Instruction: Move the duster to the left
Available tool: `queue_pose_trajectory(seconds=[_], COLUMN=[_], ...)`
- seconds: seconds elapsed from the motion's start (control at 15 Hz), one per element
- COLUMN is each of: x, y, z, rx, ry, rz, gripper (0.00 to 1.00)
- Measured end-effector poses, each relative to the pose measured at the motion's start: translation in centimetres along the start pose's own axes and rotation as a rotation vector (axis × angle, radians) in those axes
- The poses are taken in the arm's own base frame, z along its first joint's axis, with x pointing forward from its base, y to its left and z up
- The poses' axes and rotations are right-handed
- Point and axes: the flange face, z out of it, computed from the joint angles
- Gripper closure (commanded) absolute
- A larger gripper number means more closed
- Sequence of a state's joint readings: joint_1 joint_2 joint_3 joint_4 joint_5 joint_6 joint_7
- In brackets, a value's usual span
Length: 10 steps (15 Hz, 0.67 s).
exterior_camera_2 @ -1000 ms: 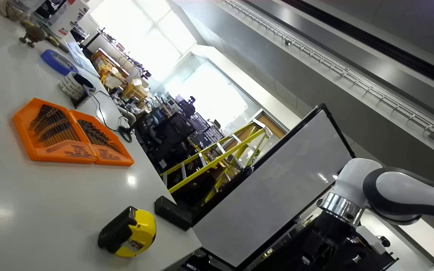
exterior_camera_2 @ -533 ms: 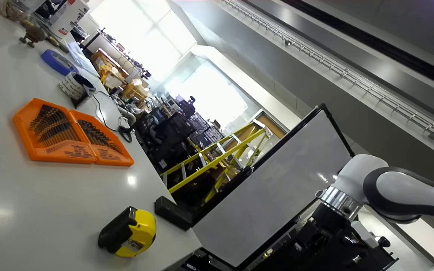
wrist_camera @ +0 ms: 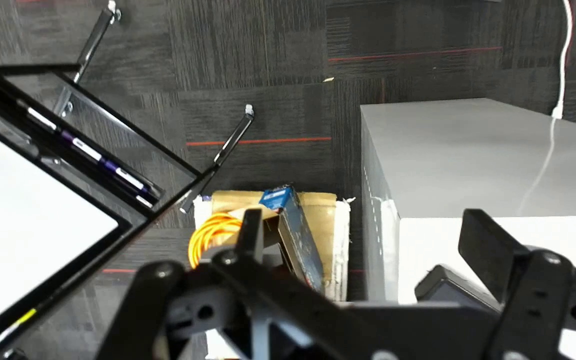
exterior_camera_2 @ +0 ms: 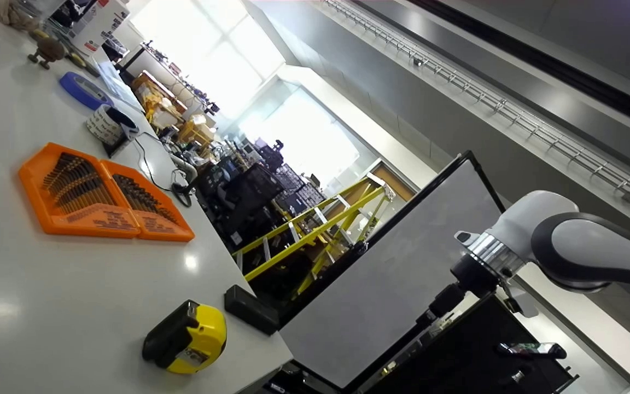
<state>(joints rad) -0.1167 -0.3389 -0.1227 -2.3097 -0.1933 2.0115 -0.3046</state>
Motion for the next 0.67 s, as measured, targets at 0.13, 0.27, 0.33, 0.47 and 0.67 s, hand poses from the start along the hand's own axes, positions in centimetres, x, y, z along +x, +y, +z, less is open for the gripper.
queue_pose_trajectory(seconds=[0.13,0.27,0.33,0.47,0.67], x=[1.4,2.1,2.1,2.1,2.1], y=[-0.4,-0.7,-0.7,-0.7,-0.7], z=[-0.4,0.0,0.1,0.1,0.1], rx=[-0.005,-0.004,-0.004,-0.003,-0.004], ry=[0.028,0.043,0.041,0.041,0.043], rz=[-0.113,-0.177,-0.176,-0.176,-0.177], gripper=[0.00,0.00,0.00,0.00,0.00])
